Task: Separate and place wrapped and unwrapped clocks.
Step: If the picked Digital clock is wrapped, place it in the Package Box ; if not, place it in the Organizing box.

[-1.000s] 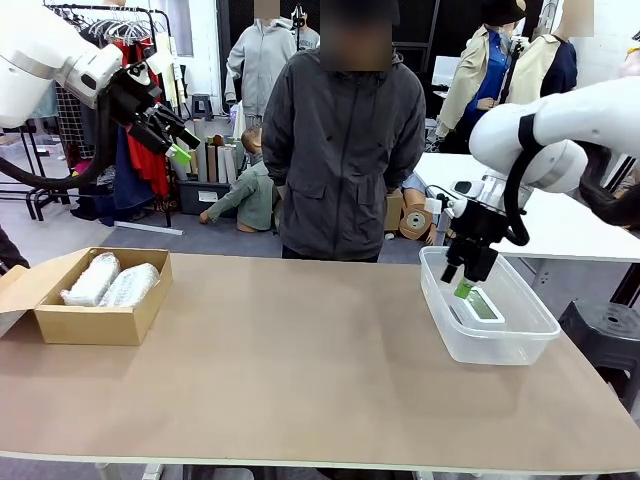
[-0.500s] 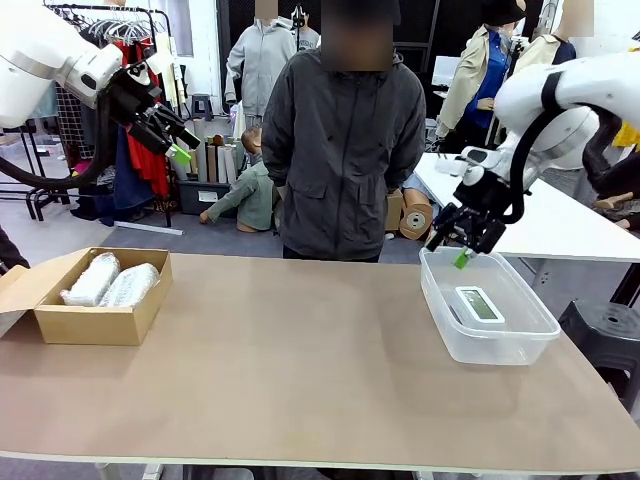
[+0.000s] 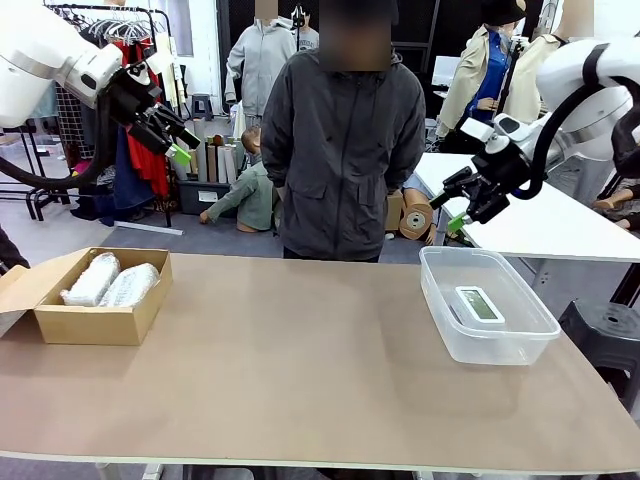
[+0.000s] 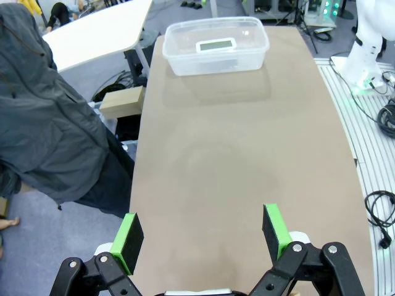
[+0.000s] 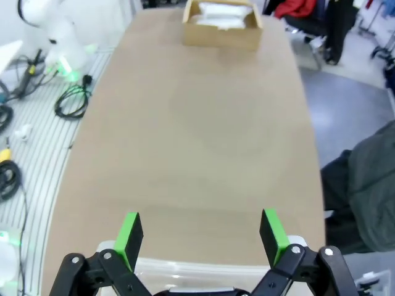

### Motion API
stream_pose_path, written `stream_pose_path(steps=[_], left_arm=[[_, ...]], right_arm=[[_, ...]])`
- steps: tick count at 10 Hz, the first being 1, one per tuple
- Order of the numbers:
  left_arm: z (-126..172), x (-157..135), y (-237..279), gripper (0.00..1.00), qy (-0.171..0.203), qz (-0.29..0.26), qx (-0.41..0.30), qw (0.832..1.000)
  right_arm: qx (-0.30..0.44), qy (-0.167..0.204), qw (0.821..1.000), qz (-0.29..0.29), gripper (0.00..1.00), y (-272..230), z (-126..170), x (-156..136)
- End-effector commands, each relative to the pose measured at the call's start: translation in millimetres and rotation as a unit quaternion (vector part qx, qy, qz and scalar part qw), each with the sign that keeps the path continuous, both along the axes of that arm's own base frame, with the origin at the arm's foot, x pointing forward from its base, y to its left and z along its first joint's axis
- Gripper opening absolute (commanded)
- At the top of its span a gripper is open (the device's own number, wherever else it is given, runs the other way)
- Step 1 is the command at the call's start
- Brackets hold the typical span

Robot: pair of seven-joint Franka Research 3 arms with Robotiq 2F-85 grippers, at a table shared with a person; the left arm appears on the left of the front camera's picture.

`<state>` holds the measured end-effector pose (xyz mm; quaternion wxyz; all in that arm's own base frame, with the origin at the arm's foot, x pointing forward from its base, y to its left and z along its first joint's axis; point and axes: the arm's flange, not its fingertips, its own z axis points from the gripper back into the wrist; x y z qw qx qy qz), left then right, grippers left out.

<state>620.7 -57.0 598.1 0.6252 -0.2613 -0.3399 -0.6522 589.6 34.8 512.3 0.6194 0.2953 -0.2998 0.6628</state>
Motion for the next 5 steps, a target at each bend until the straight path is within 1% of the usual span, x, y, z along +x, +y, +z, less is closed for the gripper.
stream_pose_path(steps=[1, 3, 5], left_arm=[[1, -1, 0, 1.0, -0.004, 0.0, 0.001, 1.0], [1, -1, 0, 1.0, -0.004, 0.0, 0.001, 1.0], [1, -1, 0, 1.0, -0.004, 0.0, 0.001, 1.0]], right_arm=[[0.012, -0.017, 1.0, -0.023, 1.0, 0, 1, -5], [0.021, -0.005, 0.999, -0.038, 1.0, 0, 12, 0], [0.011, 0.0, 0.998, -0.054, 1.0, 3, 16, -1]])
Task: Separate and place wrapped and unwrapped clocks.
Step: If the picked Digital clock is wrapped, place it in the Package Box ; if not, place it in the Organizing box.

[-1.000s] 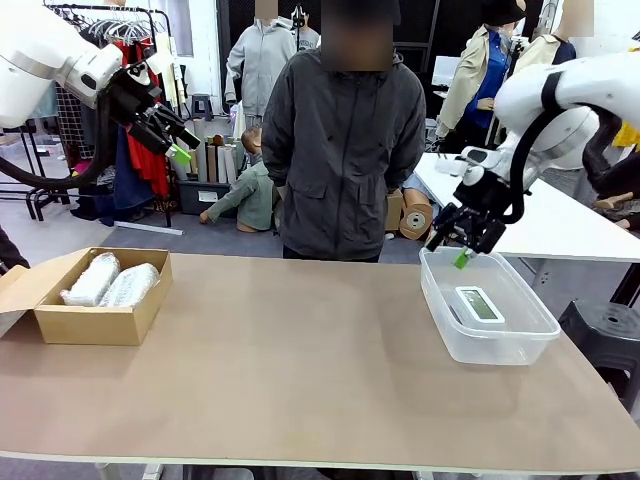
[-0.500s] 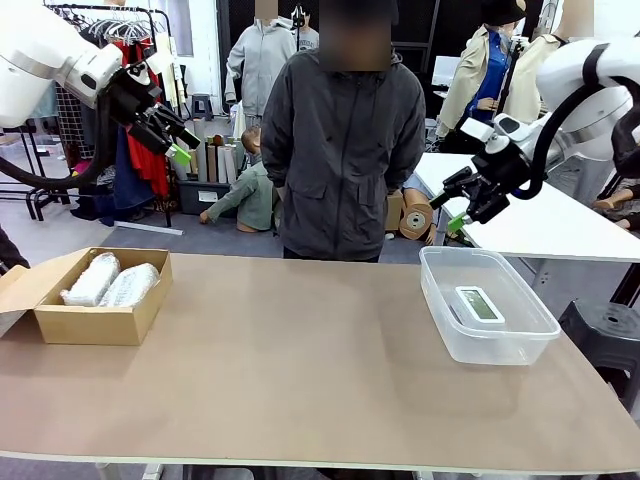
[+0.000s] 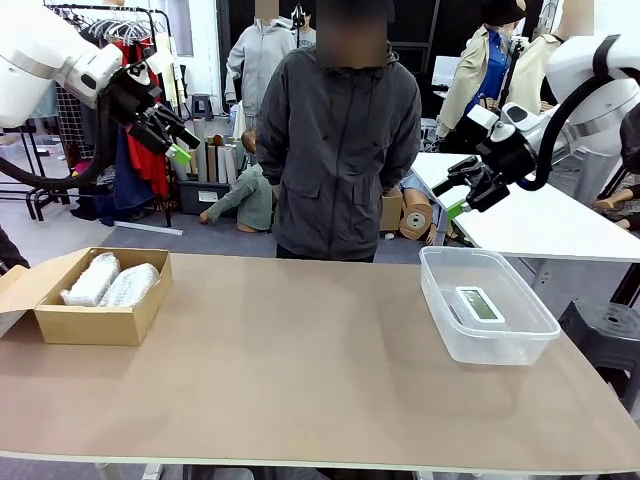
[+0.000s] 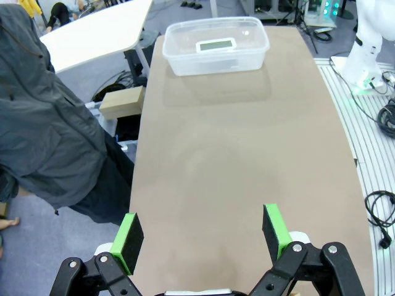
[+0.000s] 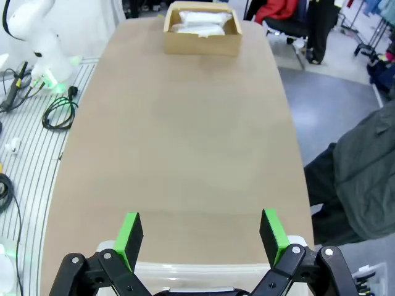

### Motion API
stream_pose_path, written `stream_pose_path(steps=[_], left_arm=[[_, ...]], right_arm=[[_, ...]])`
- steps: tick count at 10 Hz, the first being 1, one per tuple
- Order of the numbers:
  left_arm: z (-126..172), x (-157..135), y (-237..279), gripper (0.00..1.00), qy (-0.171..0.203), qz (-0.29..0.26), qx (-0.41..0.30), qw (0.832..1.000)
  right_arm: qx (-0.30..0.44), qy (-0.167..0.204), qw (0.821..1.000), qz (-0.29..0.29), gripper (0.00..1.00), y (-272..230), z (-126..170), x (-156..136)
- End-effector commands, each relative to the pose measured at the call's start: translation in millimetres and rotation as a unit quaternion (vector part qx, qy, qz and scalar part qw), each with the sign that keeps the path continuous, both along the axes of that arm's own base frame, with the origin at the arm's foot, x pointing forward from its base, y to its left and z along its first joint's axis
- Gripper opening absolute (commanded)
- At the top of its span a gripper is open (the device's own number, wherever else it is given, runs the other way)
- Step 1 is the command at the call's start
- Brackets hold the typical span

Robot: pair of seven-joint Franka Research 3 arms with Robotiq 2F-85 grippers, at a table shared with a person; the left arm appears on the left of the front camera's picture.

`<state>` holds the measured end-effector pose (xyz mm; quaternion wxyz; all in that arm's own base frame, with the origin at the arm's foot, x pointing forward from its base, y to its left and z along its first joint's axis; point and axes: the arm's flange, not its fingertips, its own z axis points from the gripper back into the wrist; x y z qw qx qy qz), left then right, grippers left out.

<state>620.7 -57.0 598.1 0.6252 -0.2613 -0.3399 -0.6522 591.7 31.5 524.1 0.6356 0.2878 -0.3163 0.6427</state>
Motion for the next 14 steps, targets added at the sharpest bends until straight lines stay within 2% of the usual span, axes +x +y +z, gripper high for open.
stream_pose_path(steps=[1, 2, 14], left_arm=[[1.2, -0.9, 0.4, 1.0, -0.004, 0.0, 0.001, 1.0], [1.2, -0.9, 0.4, 1.0, -0.004, 0.0, 0.001, 1.0], [1.2, -0.9, 0.4, 1.0, -0.004, 0.0, 0.001, 1.0]], right_arm=[[0.014, 0.012, 0.999, -0.032, 1.0, 5.4, 5.0, -2.6], [0.0, 0.0, 1.0, 0.0, 1.0, 0.0, 0.0, 0.0], [0.0, 0.0, 1.0, 0.0, 1.0, 0.0, 0.0, 0.0]])
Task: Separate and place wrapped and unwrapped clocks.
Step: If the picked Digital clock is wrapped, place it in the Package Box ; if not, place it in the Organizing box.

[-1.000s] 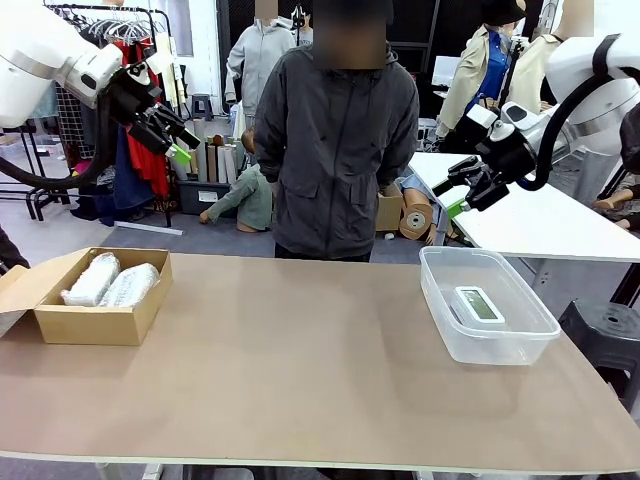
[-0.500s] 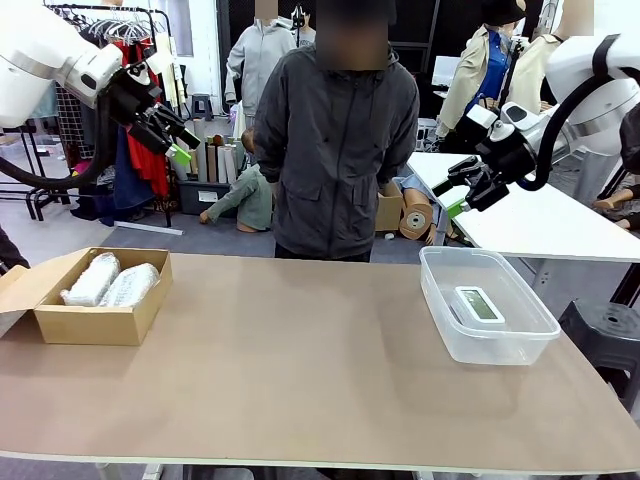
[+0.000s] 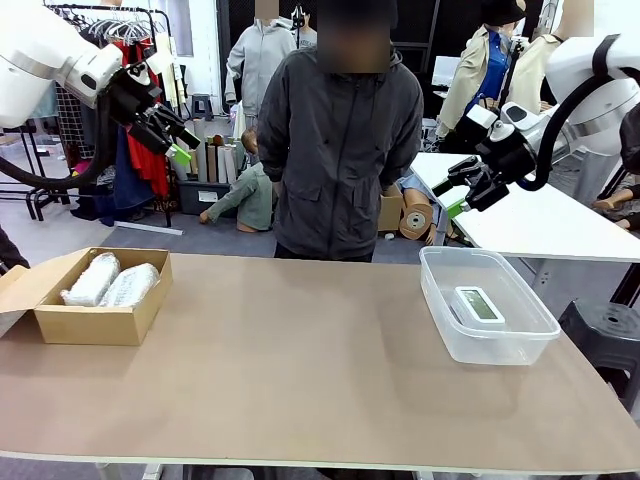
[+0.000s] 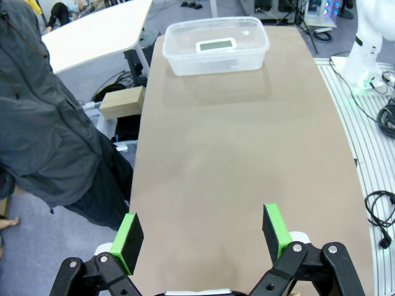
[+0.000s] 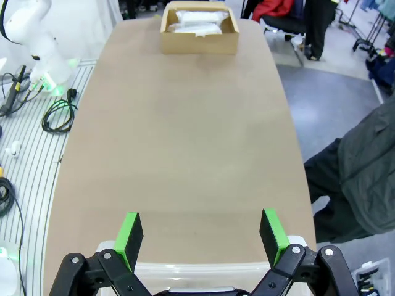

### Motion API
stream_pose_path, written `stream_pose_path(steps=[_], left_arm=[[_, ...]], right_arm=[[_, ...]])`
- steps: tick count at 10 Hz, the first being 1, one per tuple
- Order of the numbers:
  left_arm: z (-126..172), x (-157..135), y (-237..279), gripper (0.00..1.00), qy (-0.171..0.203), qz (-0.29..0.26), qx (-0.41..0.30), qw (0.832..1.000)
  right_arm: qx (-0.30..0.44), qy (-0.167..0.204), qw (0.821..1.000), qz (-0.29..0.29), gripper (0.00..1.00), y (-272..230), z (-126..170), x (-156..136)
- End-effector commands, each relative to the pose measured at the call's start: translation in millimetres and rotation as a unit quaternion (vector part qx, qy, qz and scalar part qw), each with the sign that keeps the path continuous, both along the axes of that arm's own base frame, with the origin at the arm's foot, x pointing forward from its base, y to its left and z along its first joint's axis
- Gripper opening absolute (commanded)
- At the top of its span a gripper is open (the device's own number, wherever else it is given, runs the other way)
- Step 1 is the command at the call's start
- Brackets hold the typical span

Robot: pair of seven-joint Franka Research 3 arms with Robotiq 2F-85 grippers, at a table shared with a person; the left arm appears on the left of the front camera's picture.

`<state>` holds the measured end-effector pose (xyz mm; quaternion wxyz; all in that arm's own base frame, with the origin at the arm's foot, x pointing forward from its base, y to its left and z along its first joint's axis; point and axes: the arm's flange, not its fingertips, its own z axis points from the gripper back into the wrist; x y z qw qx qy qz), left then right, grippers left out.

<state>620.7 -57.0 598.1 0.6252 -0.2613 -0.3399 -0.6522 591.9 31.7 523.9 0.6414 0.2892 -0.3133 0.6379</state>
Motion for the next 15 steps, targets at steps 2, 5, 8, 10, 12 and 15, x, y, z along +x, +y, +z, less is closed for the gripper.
stream_pose_path(steps=[2, 5, 8, 10, 12, 15], left_arm=[[1.2, -0.9, 0.4, 1.0, -0.004, 0.0, 0.001, 1.0], [1.2, -0.9, 0.4, 1.0, -0.004, 0.0, 0.001, 1.0], [1.2, -0.9, 0.4, 1.0, -0.004, 0.0, 0.001, 1.0], [1.2, -0.9, 0.4, 1.0, -0.004, 0.0, 0.001, 1.0], [1.2, -0.9, 0.4, 1.0, -0.004, 0.0, 0.001, 1.0], [1.2, -0.9, 0.4, 1.0, -0.004, 0.0, 0.001, 1.0]], right_arm=[[0.001, -0.006, 1.0, 0.005, 1.0, -0.2, 0.2, -0.2], [0.001, -0.006, 1.0, 0.005, 1.0, -0.2, 0.2, -0.2], [0.001, -0.006, 1.0, 0.005, 1.0, -0.2, 0.2, -0.2], [0.001, -0.006, 1.0, 0.005, 1.0, -0.2, 0.2, -0.2], [0.001, -0.006, 1.0, 0.005, 1.0, -0.2, 0.2, -0.2], [0.001, -0.006, 1.0, 0.005, 1.0, -0.2, 0.2, -0.2]])
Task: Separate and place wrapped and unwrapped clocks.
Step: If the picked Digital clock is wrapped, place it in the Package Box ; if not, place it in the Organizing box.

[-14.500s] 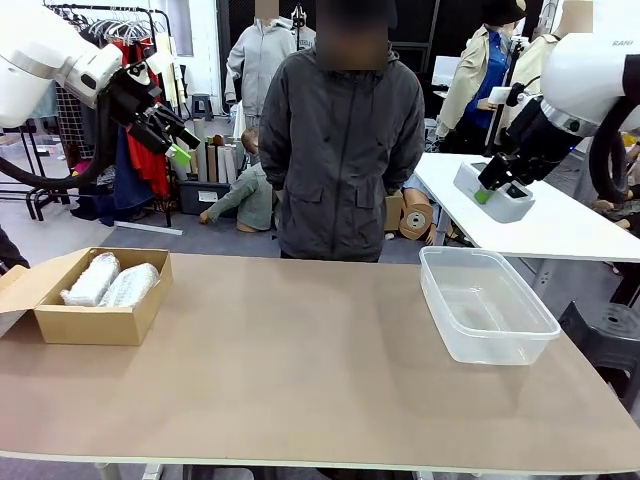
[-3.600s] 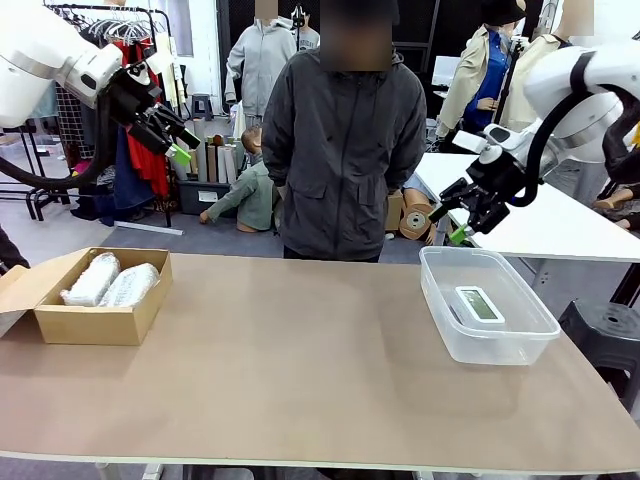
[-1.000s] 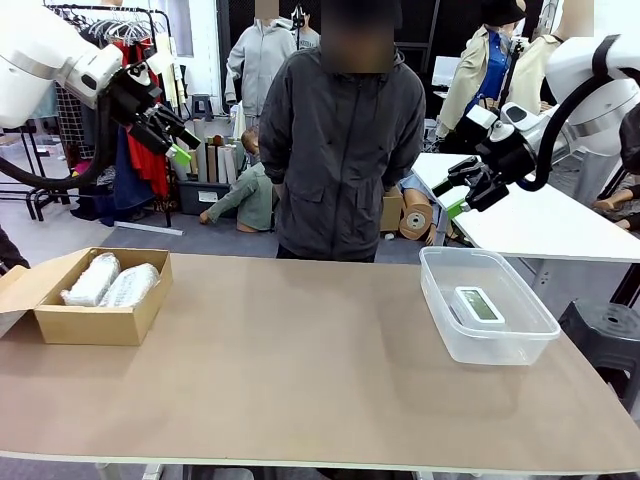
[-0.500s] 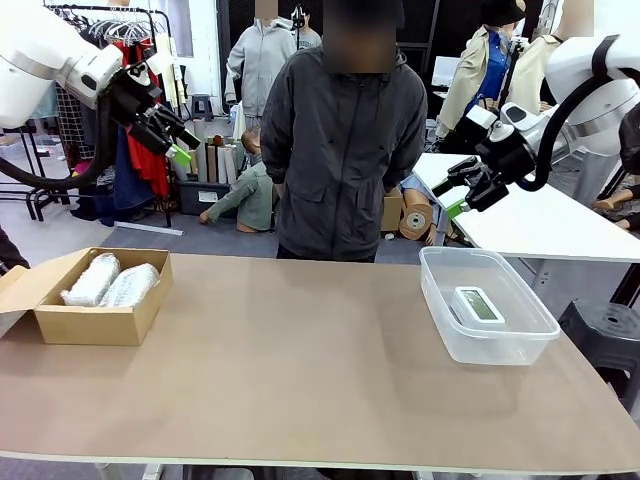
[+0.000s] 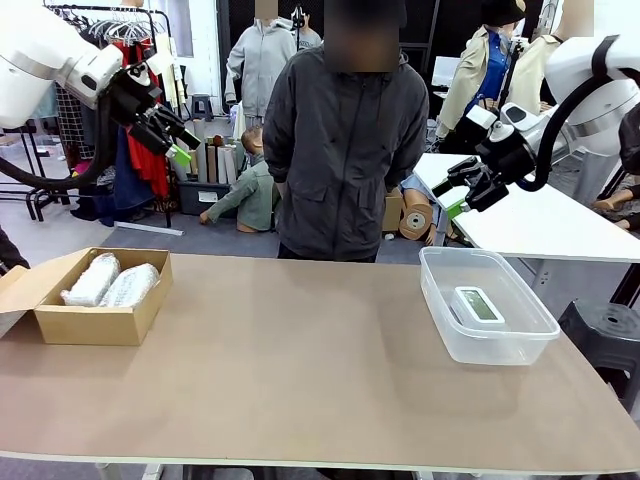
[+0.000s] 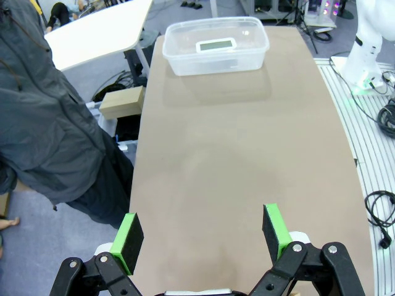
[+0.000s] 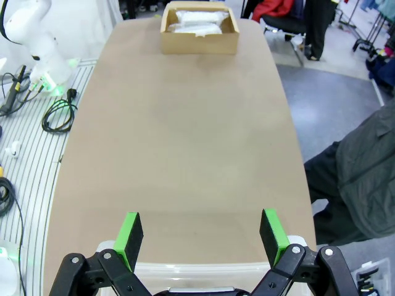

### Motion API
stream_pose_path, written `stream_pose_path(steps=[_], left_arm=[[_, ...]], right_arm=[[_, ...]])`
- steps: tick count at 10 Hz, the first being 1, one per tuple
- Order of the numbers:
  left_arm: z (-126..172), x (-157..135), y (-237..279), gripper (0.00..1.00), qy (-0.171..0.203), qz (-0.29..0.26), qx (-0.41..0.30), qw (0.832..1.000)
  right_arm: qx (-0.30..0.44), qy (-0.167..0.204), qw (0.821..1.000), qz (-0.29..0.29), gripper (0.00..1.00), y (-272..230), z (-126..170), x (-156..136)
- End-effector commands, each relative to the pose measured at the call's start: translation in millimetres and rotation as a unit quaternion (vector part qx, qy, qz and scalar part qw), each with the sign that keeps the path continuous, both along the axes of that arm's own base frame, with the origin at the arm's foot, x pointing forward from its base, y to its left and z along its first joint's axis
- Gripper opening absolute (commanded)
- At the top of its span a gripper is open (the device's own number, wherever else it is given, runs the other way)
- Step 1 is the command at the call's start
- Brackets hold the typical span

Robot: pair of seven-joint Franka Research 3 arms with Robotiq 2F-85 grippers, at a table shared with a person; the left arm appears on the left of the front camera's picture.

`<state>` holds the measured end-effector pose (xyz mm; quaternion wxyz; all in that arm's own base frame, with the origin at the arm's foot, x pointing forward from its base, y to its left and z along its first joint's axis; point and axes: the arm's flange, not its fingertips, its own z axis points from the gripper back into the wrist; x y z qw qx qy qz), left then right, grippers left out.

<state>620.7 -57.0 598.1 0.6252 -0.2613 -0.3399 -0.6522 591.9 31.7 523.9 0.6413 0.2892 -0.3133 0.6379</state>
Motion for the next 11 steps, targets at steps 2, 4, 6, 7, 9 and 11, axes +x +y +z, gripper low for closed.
stream_pose_path(steps=[2, 4, 6, 7, 9, 11], left_arm=[[1.2, -0.9, 0.4, 1.0, -0.004, 0.0, 0.001, 1.0], [1.2, -0.9, 0.4, 1.0, -0.004, 0.0, 0.001, 1.0], [1.2, -0.9, 0.4, 1.0, -0.004, 0.0, 0.001, 1.0], [1.2, -0.9, 0.4, 1.0, -0.004, 0.0, 0.001, 1.0], [1.2, -0.9, 0.4, 1.0, -0.004, 0.0, 0.001, 1.0], [1.2, -0.9, 0.4, 1.0, -0.004, 0.0, 0.001, 1.0]], right_arm=[[0.001, -0.006, 1.0, 0.005, 1.0, -0.2, 0.2, -0.2], [0.001, -0.006, 1.0, 0.005, 1.0, -0.2, 0.2, -0.2], [0.001, -0.006, 1.0, 0.005, 1.0, -0.2, 0.2, -0.2], [0.001, -0.006, 1.0, 0.005, 1.0, -0.2, 0.2, -0.2], [0.001, -0.006, 1.0, 0.005, 1.0, -0.2, 0.2, -0.2], [0.001, -0.006, 1.0, 0.005, 1.0, -0.2, 0.2, -0.2]])
